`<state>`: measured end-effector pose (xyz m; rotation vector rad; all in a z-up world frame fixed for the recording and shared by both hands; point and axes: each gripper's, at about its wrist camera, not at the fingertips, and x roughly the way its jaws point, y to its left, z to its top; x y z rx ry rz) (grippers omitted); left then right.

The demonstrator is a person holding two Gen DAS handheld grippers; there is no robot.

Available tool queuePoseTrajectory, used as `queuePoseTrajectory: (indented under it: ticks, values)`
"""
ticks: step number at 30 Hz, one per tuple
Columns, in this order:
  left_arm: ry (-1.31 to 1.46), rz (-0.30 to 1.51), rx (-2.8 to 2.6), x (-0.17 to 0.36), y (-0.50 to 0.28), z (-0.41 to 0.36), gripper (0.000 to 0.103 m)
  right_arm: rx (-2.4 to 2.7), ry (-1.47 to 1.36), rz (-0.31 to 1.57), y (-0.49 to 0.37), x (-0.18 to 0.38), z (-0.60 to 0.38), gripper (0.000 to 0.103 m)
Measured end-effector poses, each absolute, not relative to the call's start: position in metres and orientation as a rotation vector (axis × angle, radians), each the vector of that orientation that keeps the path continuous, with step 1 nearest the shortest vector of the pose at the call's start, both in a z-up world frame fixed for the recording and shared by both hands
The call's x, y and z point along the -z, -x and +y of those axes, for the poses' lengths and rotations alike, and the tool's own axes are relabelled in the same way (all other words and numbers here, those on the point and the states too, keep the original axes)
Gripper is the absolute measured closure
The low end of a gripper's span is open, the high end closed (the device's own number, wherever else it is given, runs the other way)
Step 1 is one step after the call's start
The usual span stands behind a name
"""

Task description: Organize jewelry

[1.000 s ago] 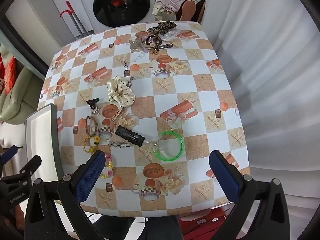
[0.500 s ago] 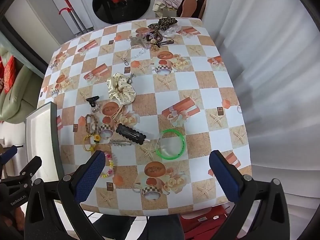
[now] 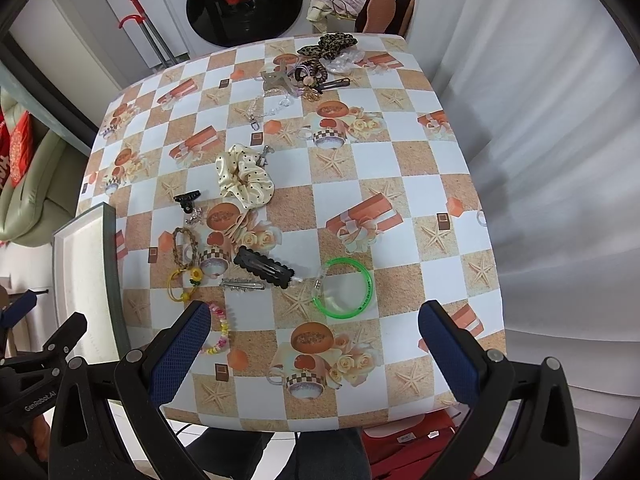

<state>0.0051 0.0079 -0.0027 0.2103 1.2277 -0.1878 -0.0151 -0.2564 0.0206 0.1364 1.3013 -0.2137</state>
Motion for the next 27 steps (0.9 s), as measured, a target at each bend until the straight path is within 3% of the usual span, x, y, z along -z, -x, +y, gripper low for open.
queuePoseTrajectory:
  ticks: [27]
  values:
    - [-0.218, 1.230, 0.187, 0.0019, -0.0067, 0.0066, 0.000, 0.210, -0.140, 1.301, 0.0154, -0.0217, -0.2564, 0.000]
